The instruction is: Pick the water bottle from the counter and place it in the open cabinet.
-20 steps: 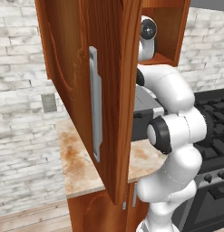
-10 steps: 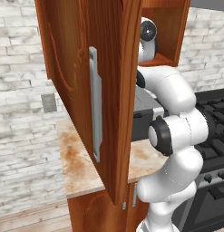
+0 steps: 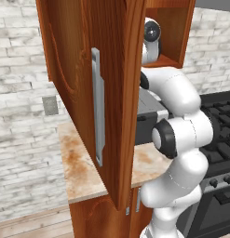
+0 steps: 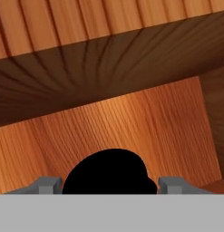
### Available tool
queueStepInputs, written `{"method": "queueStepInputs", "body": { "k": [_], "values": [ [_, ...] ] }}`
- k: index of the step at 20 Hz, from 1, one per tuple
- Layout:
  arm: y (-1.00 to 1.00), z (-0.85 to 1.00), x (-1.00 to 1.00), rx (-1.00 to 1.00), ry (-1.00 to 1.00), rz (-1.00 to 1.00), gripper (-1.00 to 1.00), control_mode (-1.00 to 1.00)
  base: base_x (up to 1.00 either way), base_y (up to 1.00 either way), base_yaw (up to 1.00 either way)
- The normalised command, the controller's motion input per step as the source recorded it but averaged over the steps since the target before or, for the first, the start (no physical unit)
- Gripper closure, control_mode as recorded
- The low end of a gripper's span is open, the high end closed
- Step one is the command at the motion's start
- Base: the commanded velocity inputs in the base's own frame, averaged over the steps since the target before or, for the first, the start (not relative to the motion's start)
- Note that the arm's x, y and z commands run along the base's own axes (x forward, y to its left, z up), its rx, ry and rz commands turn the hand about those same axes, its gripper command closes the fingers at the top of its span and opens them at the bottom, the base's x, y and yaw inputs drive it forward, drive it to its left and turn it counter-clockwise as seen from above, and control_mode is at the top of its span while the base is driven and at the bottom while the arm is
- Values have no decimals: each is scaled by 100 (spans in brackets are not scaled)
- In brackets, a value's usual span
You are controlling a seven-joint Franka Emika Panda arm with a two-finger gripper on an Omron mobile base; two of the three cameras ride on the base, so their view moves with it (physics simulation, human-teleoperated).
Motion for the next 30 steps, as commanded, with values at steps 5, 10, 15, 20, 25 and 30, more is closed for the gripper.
{"method": "queueStepInputs", "body": {
  "k": [5,10,15,20,25,30],
  "values": [
    [-2,0,5,0,0,0,-100,-100,0,0,0],
    [-6,0,15,0,0,0,-100,-100,0,0,0],
    [-12,-6,29,0,0,0,-100,-100,0,0,0],
    [0,2,-8,0,-1,0,-100,-100,0,0,0],
    [0,0,-92,0,-7,0,-100,-100,0,0,0],
    [0,-93,-100,0,-15,0,-100,-100,0,0,0]
  ]
}}
